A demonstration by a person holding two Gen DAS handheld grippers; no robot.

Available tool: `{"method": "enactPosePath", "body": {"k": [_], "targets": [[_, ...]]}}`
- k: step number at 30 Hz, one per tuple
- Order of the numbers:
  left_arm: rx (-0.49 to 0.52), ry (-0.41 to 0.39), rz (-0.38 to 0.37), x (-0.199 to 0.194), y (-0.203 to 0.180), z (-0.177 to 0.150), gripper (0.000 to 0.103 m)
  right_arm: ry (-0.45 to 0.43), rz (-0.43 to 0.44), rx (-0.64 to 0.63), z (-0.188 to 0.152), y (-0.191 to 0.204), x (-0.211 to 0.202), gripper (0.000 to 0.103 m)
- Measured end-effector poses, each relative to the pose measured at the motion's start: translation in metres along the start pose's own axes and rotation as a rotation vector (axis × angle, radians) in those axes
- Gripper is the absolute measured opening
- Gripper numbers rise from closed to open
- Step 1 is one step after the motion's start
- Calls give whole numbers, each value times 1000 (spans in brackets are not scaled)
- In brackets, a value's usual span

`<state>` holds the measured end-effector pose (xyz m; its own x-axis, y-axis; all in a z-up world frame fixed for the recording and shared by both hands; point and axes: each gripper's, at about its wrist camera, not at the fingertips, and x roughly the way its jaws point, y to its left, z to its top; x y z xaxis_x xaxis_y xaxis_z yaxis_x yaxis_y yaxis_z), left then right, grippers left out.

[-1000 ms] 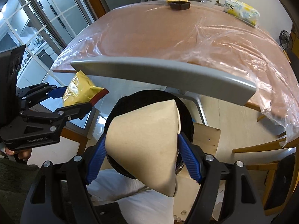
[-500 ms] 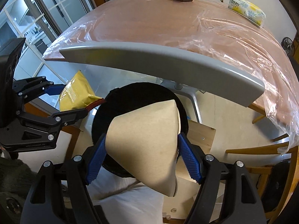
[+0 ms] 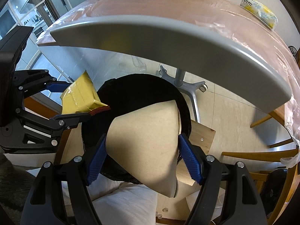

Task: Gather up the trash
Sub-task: 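Open both tools to drop the yellow packet and paper cone into the bin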

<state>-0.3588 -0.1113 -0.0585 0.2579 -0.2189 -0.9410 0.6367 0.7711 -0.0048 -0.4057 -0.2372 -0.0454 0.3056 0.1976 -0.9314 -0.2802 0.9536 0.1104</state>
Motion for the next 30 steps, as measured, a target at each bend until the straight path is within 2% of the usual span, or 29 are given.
{"method": "enactPosePath", "body": {"k": [10,12,15,30], "targets": [[36,17,-17,13,0,1,61,22,7,-3,0,-4,13,75],[41,24,-34,14,-1,3,76,20,8,-13,-1,-2,13,77],[51,23,-29,14,-4,3,83,18,-11,-16,-1,1,14,87],[17,51,-43,23,4,4,87,22,-8,18,2,-4,15,88]]}}
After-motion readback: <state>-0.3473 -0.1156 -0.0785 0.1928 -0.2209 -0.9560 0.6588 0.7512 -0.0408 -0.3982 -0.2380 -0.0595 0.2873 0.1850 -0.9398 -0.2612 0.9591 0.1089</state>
